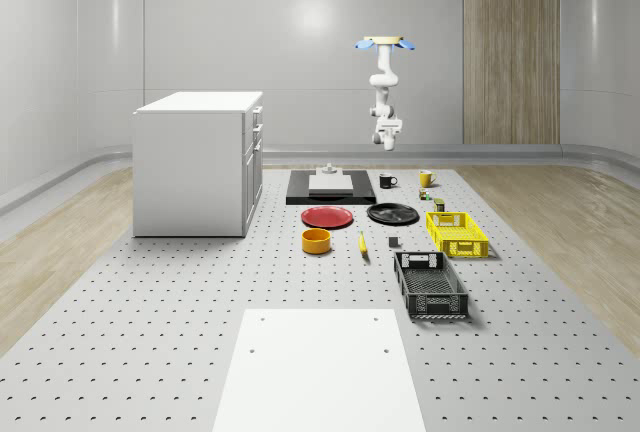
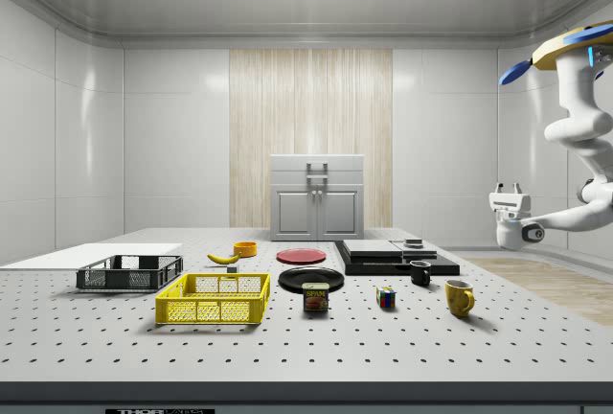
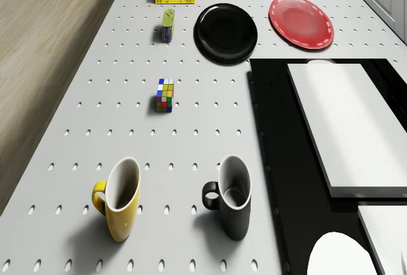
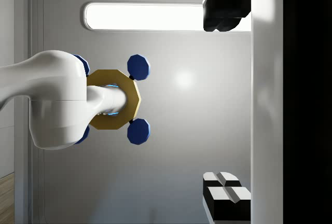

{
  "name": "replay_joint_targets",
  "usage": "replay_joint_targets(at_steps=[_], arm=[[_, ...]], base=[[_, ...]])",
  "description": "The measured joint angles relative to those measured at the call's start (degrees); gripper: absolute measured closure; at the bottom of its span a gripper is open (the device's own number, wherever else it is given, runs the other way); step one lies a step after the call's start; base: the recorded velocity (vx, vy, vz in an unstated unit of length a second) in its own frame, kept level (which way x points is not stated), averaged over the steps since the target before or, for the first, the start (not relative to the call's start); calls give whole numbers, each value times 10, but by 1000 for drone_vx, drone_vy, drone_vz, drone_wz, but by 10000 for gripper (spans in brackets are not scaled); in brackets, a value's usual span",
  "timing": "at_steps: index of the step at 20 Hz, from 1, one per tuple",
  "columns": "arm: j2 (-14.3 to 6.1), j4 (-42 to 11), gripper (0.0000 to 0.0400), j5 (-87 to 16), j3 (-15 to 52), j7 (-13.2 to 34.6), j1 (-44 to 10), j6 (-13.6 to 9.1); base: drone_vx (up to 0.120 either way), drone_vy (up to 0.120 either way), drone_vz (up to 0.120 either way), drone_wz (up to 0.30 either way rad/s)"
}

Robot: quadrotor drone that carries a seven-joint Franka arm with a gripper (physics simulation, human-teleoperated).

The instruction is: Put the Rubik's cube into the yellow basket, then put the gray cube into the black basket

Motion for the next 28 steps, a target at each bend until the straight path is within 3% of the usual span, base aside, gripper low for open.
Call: replay_joint_targets(at_steps=[28], arm=[[-7, -6, 0, -9, 7, 1, -3, 11]], base=[[120, 114, 0, 0]])
